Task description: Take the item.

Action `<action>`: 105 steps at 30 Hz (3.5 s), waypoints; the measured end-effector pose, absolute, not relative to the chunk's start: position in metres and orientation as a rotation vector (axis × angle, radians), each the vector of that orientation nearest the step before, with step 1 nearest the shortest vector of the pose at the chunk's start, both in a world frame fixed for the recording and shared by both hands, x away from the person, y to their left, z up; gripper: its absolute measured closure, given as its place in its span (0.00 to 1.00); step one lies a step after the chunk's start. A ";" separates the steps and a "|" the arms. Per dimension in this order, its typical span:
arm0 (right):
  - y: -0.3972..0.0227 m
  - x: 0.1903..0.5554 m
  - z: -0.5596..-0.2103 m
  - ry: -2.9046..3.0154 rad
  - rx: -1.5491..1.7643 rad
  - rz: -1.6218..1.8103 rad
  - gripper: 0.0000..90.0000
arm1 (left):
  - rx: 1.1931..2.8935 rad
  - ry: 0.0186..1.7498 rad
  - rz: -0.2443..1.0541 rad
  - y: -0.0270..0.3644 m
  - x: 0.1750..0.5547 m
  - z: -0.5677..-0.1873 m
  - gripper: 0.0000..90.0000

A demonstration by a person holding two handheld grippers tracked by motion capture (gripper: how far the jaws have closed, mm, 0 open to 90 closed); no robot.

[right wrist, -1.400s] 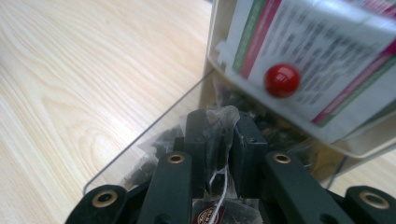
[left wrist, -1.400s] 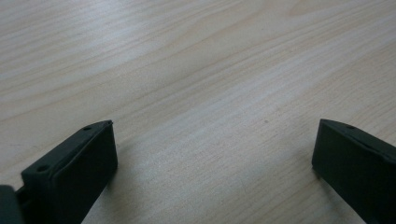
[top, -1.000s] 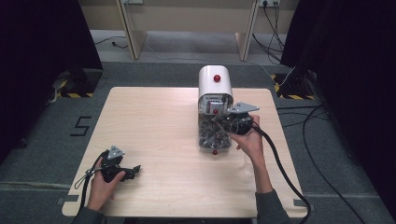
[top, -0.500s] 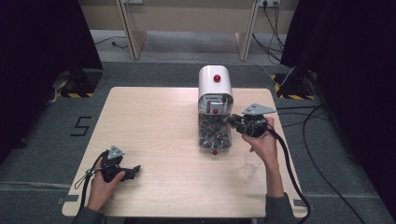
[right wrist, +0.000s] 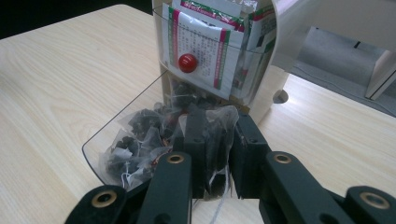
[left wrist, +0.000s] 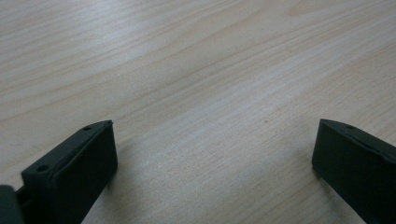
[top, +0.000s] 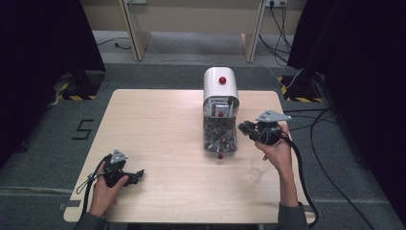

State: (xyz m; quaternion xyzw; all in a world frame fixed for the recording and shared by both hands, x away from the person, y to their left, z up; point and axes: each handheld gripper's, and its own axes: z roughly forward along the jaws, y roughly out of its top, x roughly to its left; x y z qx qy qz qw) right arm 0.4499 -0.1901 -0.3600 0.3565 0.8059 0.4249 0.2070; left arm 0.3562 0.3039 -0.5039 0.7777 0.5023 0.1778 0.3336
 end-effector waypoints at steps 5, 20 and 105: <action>-0.199 0.441 -0.360 2.239 1.000 1.201 0.88 | 2.031 1.311 0.464 0.304 0.356 -0.504 0.00; -0.213 0.426 -0.358 2.210 1.021 1.198 0.87 | 2.031 1.311 0.465 0.304 0.356 -0.504 0.00; -0.238 0.373 -0.394 2.407 1.037 0.989 0.86 | 2.032 1.310 0.465 0.304 0.356 -0.504 0.00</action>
